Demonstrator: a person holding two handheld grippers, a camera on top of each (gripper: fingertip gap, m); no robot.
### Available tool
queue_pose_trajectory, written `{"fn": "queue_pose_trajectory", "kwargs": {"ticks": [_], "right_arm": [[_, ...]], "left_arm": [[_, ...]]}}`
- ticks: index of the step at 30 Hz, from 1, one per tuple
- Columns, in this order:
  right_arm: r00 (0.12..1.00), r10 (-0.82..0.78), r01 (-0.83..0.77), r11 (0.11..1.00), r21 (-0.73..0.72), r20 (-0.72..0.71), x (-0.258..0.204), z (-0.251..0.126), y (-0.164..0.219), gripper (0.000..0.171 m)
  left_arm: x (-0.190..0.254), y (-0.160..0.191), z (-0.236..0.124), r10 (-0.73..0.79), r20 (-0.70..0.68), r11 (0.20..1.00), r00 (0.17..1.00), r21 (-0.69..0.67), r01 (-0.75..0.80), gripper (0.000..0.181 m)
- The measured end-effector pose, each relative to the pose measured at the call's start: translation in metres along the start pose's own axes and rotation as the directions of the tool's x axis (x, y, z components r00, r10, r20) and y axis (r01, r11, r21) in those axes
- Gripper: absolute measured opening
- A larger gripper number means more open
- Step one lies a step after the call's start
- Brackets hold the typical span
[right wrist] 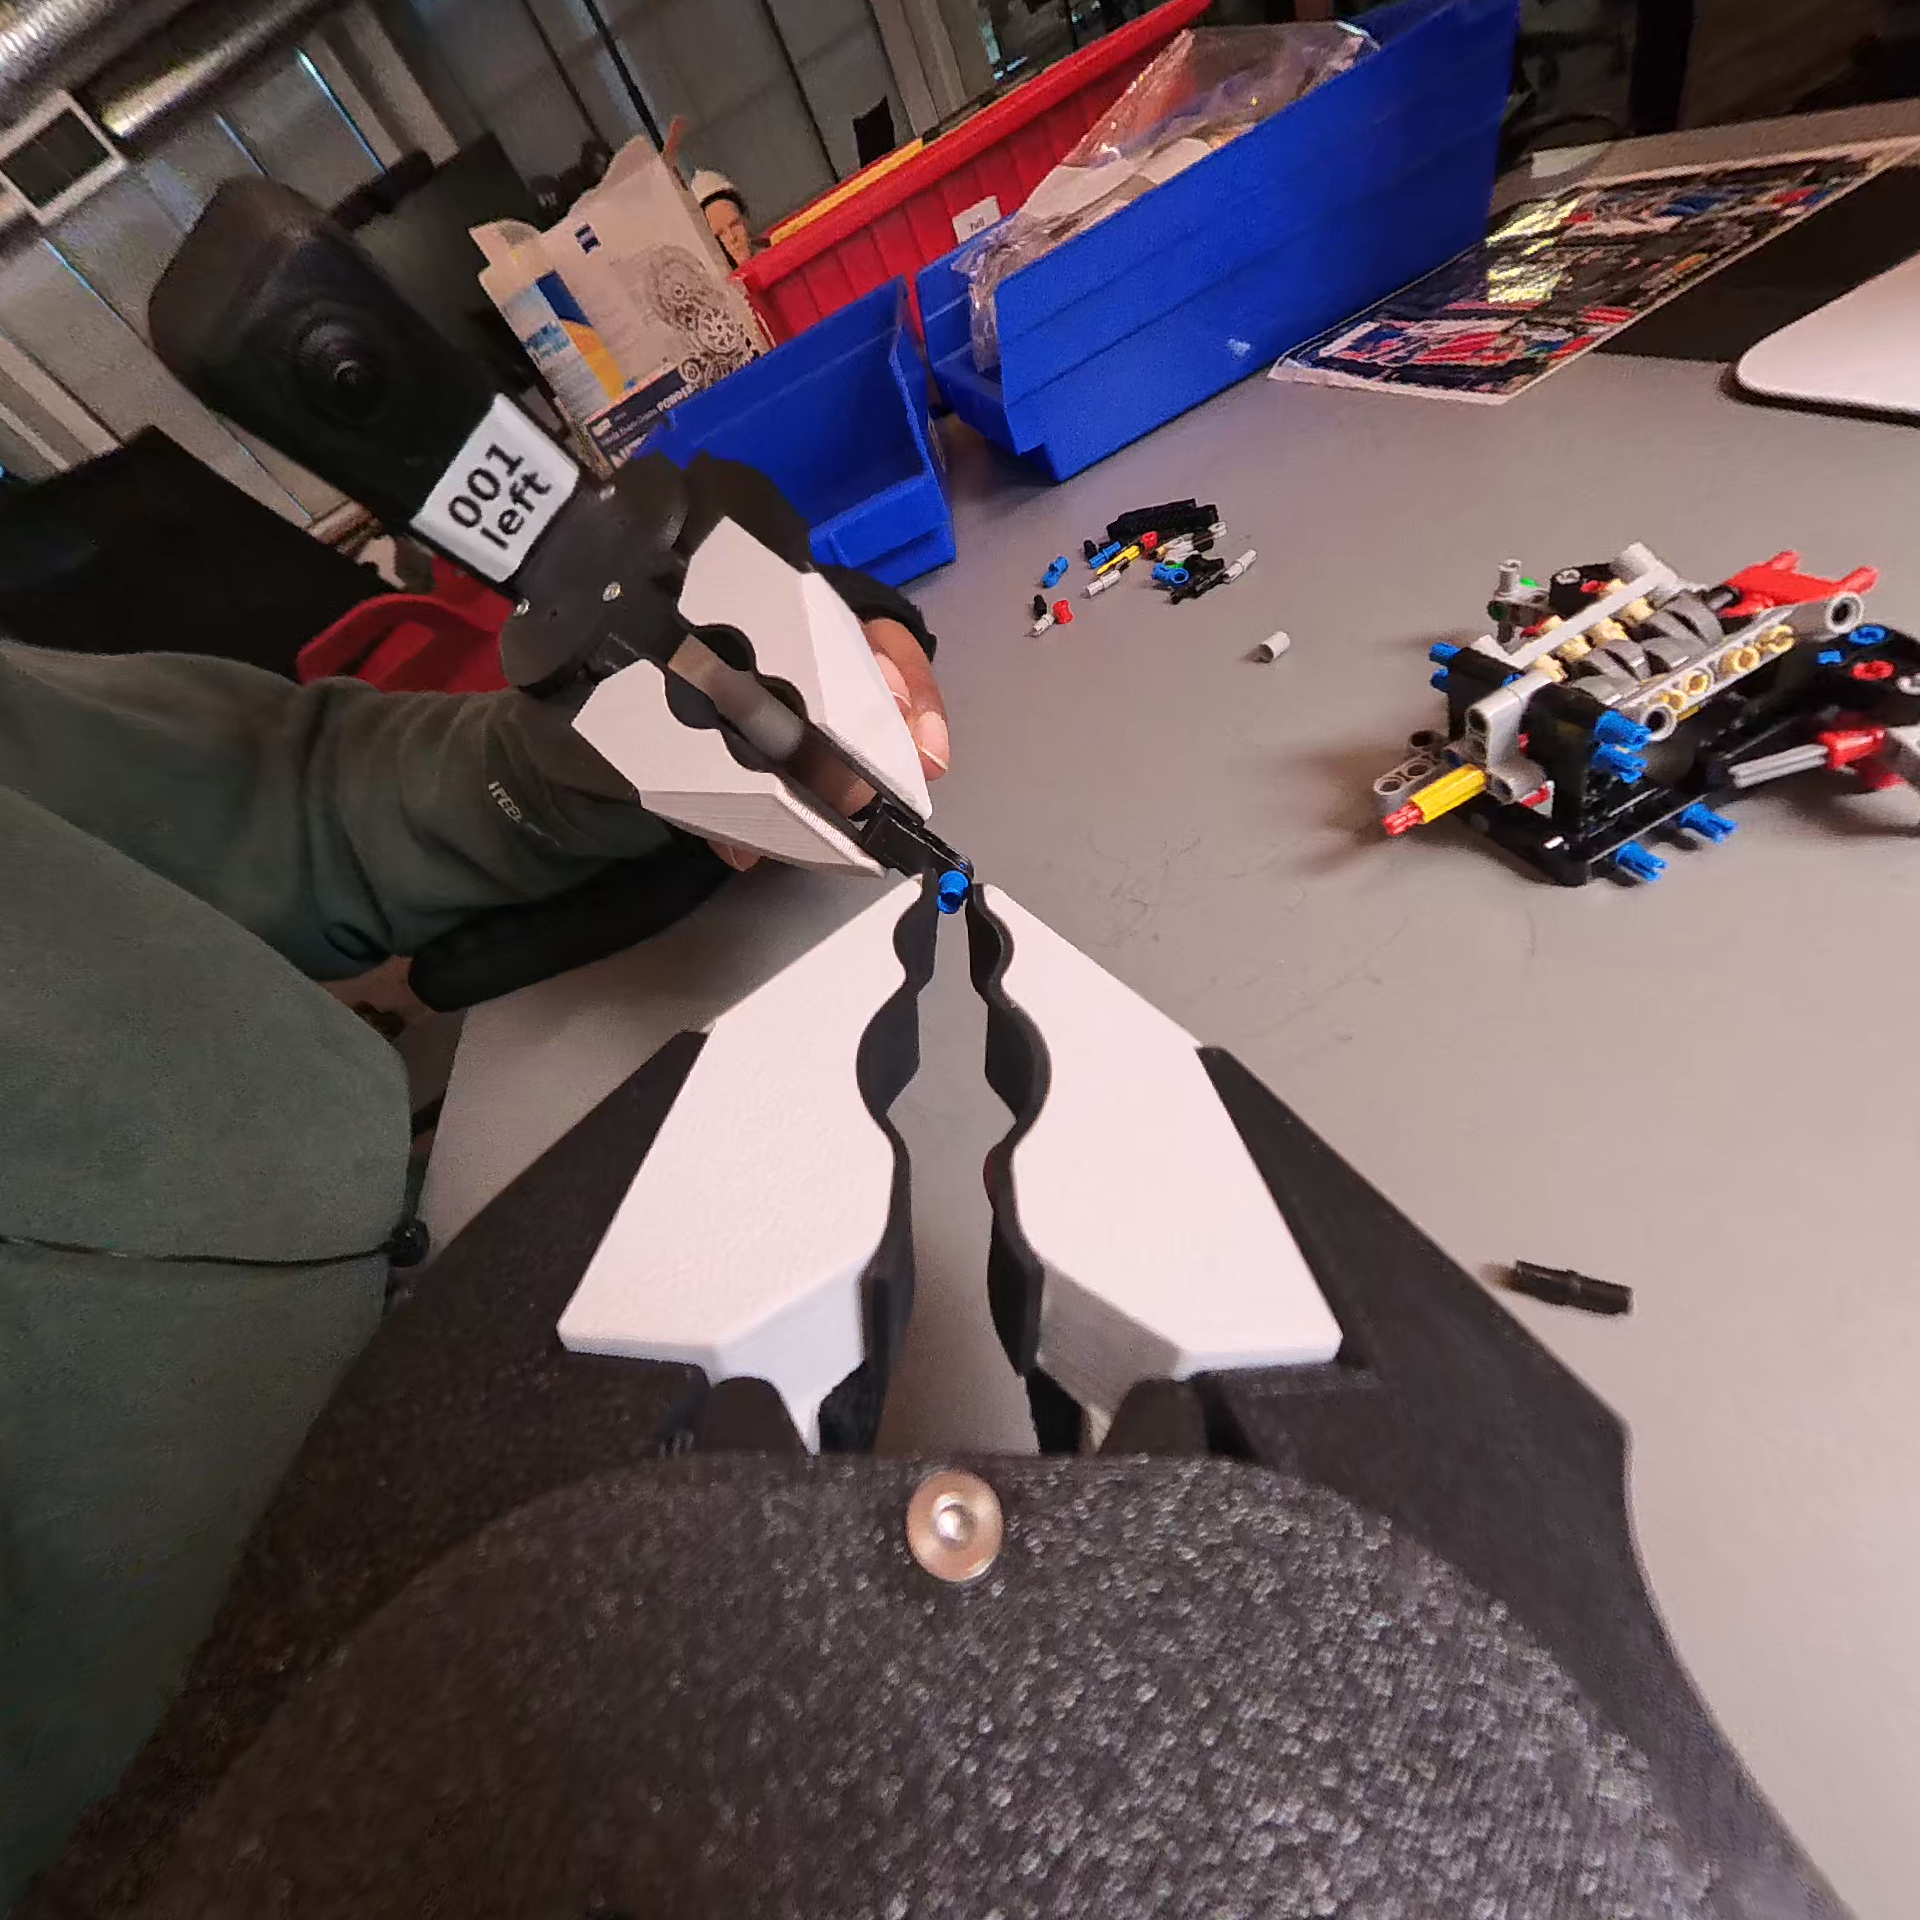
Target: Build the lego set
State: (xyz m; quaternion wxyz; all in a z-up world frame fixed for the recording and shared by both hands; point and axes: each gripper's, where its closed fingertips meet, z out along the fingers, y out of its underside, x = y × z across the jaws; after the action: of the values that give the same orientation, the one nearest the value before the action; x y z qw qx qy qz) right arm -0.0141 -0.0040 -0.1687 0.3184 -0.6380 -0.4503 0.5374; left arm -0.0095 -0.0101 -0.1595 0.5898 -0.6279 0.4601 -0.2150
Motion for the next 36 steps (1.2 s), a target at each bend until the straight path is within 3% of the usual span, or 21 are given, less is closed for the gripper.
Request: {"fn": "queue_pose_trajectory", "kwargs": {"ticks": [7,11,16,27,32,36], "right_arm": [[0.997,-0.074,0.073,0.997,-0.037,-0.035,0.001,-0.001,0.003,0.003],[0.987,-0.096,0.073,0.982,-0.174,-0.128,0.015,0.000,0.023,0.003],[0.985,-0.009,-0.039,0.961,-0.275,-0.169,0.020,-0.002,0.040,0.003],[0.921,-0.221,-0.006,0.814,-0.580,-0.320,0.045,-0.019,0.066,0.003],[0.911,-0.261,0.003,0.779,-0.627,-0.319,0.044,-0.014,0.066,0.012],[0.919,-0.267,0.052,0.811,-0.583,-0.291,0.045,-0.028,0.048,0.021]], "left_arm": [[0.002,0.004,0.001,-0.157,-0.077,0.988,0.985,-0.012,0.156,0.007],[0.008,0.032,0.008,-0.242,-0.104,0.961,0.965,-0.159,0.224,0.003],[0.016,0.050,0.013,-0.232,-0.110,0.945,0.967,-0.262,0.197,0.005],[0.019,0.058,0.013,-0.235,-0.111,0.927,0.965,-0.323,0.189,0.016],[0.022,0.063,0.013,-0.231,-0.113,0.919,0.966,-0.352,0.179,0.016],[0.021,0.064,0.012,-0.236,-0.105,0.916,0.966,-0.355,0.185,0.016]]}}
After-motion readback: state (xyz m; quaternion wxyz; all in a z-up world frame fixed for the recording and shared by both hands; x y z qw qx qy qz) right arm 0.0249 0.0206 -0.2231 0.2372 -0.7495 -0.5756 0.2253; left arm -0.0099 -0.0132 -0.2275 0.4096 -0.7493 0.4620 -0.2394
